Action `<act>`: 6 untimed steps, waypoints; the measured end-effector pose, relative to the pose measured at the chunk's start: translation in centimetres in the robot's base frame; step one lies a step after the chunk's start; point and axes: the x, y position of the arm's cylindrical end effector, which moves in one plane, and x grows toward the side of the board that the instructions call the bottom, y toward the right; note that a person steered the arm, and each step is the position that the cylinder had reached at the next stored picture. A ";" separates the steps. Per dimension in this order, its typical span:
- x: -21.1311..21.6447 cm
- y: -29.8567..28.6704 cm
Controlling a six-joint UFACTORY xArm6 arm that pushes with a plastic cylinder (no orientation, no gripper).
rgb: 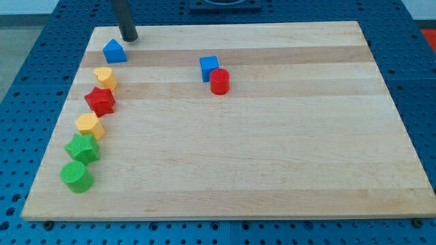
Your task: Slide the blue triangle a bit down
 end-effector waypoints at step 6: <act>3.6 -3.0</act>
